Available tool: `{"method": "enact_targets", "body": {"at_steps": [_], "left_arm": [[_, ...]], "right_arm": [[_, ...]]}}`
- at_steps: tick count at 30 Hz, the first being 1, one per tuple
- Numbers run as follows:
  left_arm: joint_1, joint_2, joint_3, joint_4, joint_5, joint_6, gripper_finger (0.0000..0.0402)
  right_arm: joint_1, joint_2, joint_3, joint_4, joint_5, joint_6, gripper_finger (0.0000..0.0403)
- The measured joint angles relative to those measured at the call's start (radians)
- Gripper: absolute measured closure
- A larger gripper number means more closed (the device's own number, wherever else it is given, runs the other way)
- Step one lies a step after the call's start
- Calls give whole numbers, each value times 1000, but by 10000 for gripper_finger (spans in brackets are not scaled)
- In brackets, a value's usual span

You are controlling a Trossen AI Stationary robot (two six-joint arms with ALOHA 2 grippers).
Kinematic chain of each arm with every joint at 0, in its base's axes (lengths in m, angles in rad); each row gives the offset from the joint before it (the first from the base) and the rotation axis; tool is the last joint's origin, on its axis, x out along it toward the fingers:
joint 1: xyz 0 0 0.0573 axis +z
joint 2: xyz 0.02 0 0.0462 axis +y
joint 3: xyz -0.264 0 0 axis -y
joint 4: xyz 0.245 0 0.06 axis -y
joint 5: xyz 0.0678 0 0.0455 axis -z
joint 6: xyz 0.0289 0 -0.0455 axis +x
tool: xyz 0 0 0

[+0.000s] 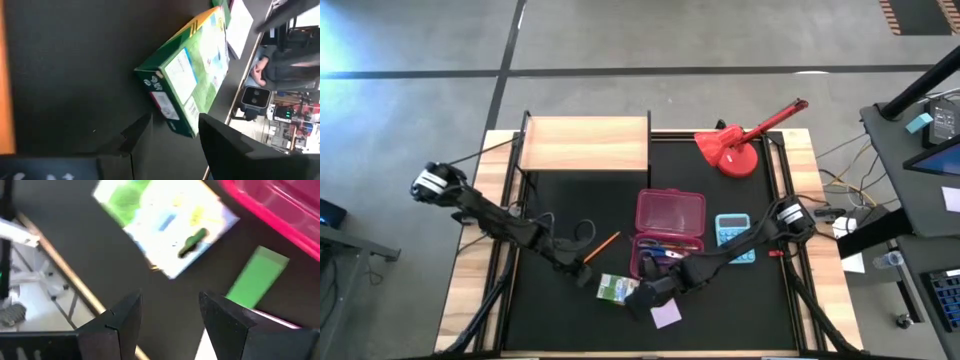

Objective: Pack school essentials
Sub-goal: Put the green box of crayons into the pink supply box

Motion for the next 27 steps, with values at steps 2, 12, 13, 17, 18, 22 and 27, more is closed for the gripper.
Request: {"method": "enact_targets", "body": {"at_steps": [2,12,13,17,18,22,27], "left_arm": [[0,13,9,-4,-5,-1,258],[0,99,54,-9,-51,-26,258],[0,110,60,-6,-51,-27,258],[0,148,74,4,-63,-52,258],[0,155,77,8,-63,-53,258],[0,164,88,2,-68,-53,258],[0,164,89,-2,-76,-53,258]], "right_arm": [[0,0,-34,26,10,34,216],[0,17,-111,198,94,85,216],[0,23,-109,204,101,89,216],[0,30,-107,203,135,110,216],[0,30,-107,201,148,113,216],[0,31,-108,197,169,110,216],[0,19,-108,192,168,97,216]]}}
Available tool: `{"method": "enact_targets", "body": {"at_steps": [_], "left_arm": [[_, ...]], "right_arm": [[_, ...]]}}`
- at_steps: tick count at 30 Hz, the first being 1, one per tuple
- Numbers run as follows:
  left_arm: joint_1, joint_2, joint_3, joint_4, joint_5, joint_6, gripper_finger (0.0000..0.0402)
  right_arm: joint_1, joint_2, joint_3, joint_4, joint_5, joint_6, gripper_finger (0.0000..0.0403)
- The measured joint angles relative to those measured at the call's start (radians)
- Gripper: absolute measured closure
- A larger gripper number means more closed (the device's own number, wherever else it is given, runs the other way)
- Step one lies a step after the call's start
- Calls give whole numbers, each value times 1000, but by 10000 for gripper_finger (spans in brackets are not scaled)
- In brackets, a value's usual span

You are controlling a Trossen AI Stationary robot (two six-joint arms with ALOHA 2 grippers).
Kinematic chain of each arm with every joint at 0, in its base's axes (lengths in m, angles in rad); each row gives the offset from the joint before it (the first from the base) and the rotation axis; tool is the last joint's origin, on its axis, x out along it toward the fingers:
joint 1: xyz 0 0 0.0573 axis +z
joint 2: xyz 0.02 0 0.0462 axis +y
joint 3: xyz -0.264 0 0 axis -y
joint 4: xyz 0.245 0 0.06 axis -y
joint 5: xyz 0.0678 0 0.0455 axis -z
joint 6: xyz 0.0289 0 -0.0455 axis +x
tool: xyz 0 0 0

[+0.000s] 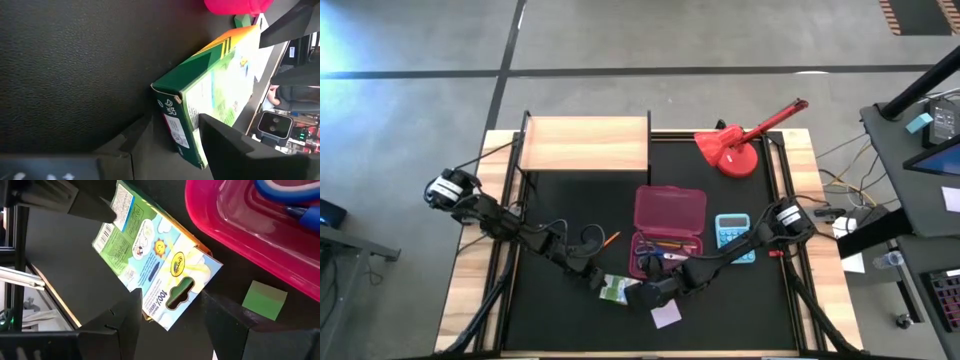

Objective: Pack school essentials
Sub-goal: Put the green box of crayons into the pink supply box

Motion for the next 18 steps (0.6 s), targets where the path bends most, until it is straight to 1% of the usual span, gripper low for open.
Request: {"method": "enact_targets", "body": {"at_steps": [5,7,10,15,18], "left_arm": [[0,0,0,-3,-4,0,258],[0,-1,0,-5,-4,1,258],[0,-1,-2,-7,-1,8,258],[9,-2,-3,-9,6,28,258],[22,-3,-4,-12,11,38,258]], "right_arm": [[7,-65,0,-9,8,-12,216],[29,-98,1,-17,56,20,216],[91,-117,3,-15,159,119,216],[178,-81,3,-14,267,319,216],[186,-36,1,-10,279,371,216]]}}
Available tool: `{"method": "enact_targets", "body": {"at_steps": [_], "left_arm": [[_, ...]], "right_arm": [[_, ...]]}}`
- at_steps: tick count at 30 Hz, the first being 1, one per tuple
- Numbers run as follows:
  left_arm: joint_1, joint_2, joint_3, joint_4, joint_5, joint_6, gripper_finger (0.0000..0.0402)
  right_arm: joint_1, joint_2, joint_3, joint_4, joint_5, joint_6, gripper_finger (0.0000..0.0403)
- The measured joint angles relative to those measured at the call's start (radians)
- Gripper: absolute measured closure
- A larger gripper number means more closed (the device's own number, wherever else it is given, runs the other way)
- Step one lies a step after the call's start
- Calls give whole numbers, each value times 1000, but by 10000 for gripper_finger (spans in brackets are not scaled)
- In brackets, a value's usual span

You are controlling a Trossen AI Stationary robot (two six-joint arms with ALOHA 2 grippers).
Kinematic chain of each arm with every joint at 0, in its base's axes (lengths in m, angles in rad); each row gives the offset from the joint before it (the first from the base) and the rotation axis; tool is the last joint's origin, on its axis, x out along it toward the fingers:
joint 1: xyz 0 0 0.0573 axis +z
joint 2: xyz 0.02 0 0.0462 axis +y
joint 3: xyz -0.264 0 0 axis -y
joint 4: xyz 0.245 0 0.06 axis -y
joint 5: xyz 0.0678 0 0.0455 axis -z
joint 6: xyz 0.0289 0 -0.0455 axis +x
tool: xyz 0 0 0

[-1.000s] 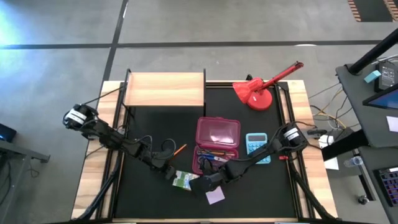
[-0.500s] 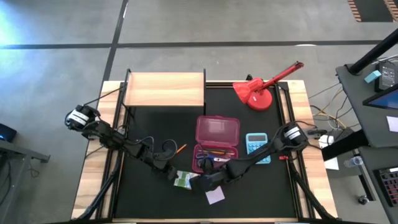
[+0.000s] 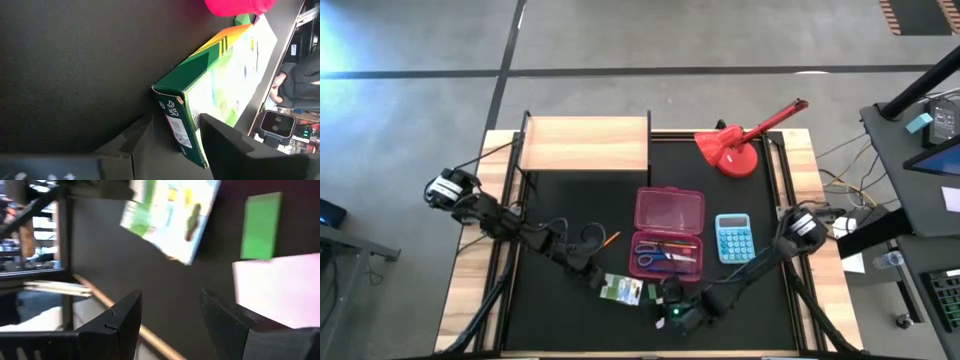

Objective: Pack school essentials
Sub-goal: Put the green box of crayons into the pink supply box

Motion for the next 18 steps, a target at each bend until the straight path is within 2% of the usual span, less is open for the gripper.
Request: {"method": "enact_targets", "body": {"at_steps": [4,14,18], "left_arm": [[8,0,1,0,1,13,258],[12,0,1,-1,4,25,258],[12,0,1,-1,8,27,258]], "right_arm": [[-16,28,0,31,10,-5,216],[-63,49,1,-25,17,-54,216],[-76,50,0,-45,-11,-35,216]]}}
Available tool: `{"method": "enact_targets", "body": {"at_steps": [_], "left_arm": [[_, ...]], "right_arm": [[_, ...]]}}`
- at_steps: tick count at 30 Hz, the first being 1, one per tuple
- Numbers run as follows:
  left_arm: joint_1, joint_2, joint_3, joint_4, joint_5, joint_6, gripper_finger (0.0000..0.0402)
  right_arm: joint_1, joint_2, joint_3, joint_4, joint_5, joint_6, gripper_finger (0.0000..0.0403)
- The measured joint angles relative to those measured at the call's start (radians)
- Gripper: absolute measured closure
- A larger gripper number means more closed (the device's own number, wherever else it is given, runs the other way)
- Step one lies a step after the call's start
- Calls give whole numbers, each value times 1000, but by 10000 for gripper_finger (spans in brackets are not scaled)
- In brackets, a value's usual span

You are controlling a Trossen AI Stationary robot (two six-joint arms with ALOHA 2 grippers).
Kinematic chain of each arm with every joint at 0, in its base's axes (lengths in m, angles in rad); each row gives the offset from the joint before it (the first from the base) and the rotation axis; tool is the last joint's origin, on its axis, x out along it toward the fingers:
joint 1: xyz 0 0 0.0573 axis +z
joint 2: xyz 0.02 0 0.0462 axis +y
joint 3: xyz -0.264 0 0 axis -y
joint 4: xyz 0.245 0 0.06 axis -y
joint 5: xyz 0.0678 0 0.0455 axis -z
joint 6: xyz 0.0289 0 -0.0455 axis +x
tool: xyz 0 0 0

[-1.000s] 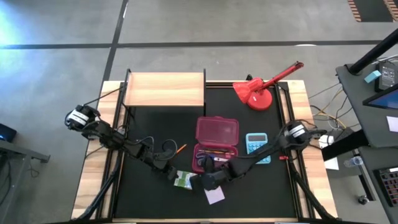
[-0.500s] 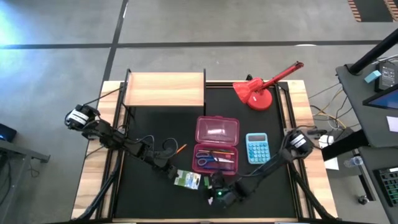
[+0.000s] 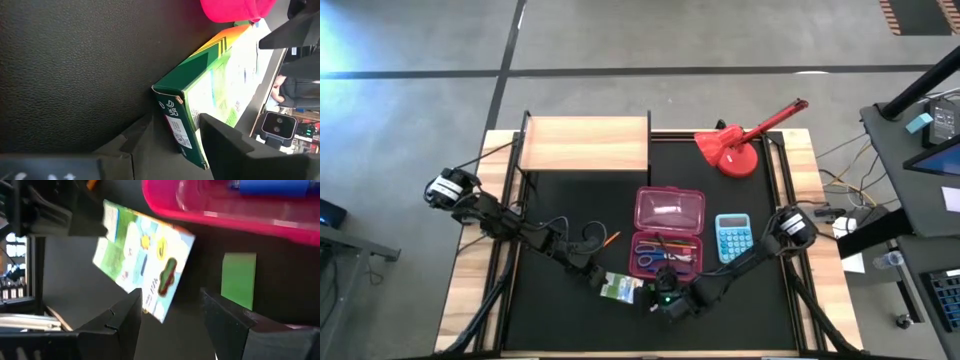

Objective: Pack school essentials
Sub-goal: Put the green box of crayons into the pink supply box

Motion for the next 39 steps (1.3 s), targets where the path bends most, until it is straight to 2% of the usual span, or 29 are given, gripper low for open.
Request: {"method": "enact_targets", "body": {"at_steps": [3,11,17,22,33,39], "left_arm": [[0,0,0,1,0,-1,258],[0,1,2,2,2,3,258],[0,1,4,1,5,14,258],[0,1,4,0,9,15,258],[0,1,4,8,23,38,258],[0,5,0,85,45,71,258]], "right_arm": [[-20,0,0,11,-69,-20,216],[-62,2,-1,16,-136,-63,216],[-79,41,-2,41,-138,-24,216],[-84,77,-1,169,-132,-38,216],[-89,82,20,168,-112,-152,217],[-96,81,26,163,-111,-156,230]]}}
